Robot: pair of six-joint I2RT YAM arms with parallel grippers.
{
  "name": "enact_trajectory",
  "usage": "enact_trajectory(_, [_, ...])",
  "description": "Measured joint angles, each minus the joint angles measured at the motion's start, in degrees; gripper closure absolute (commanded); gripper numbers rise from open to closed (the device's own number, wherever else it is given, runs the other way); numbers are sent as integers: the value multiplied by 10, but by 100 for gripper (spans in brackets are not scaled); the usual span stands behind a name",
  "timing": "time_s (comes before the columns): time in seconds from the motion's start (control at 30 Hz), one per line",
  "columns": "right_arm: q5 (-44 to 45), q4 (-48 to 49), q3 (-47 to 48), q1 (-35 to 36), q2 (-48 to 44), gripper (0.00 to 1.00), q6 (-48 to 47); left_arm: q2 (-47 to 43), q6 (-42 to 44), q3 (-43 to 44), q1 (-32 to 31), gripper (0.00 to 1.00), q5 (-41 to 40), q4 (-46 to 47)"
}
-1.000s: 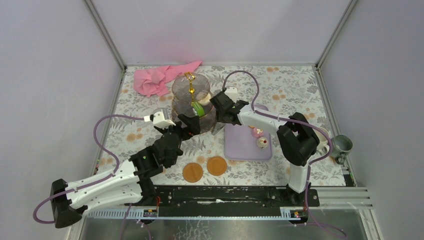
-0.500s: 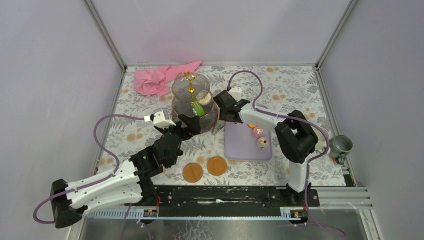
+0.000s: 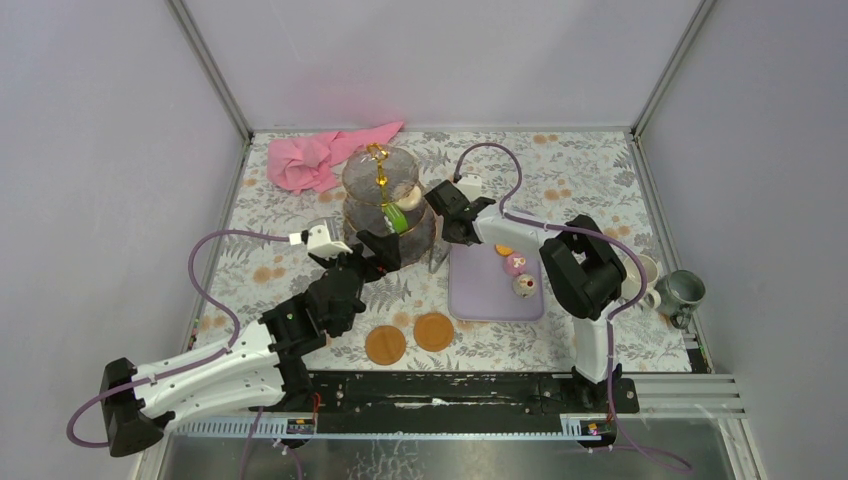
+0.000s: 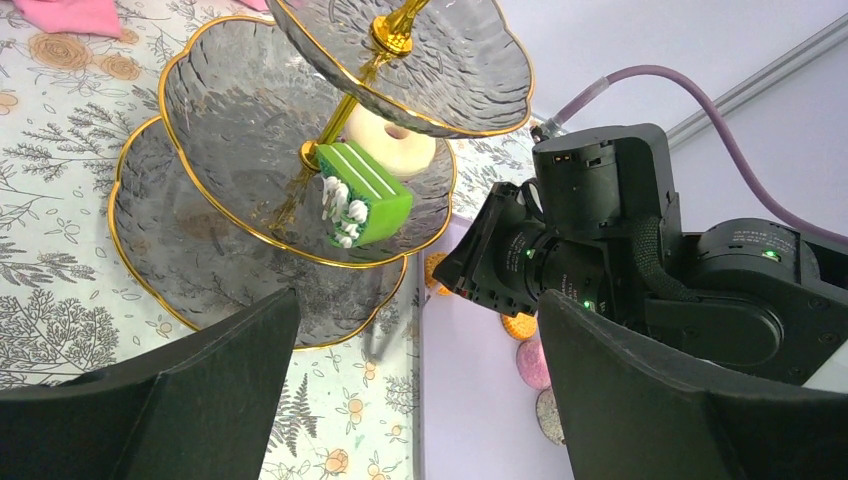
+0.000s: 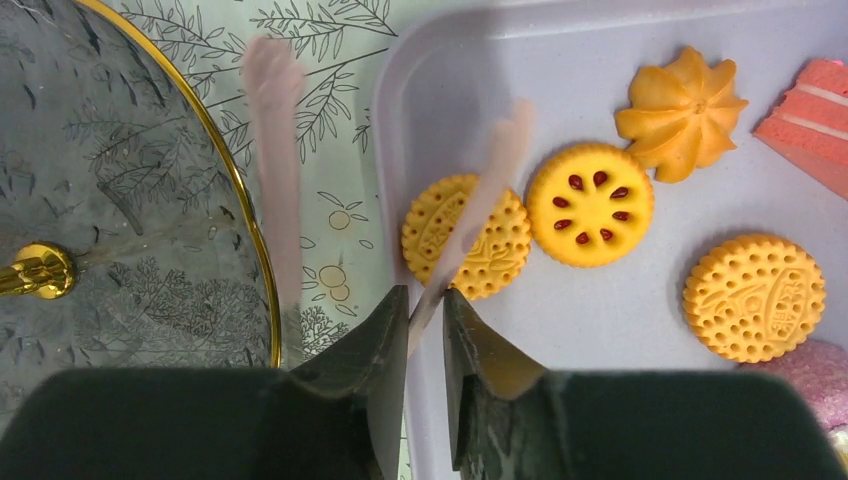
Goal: Serve the afternoon tea
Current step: Pick up the clamp from the center of the board.
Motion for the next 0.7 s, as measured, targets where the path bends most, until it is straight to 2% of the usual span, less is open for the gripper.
enact_trajectory(0.27, [-1,-1,6,-2,5,81,4,-4,0,-5,0,4,0,1])
enact_trajectory(0.37, [-9,-1,6,-2,5,96,5,-5,0,-5,0,4,0,1])
enact_trajectory(0.43, [-9,-2,6,-2,5,100,5,-5,0,-5,0,4,0,1])
enact_trajectory(0.7, [-7,-4,7,-2,5,100,-2,-2,0,-5,0,4,1,1])
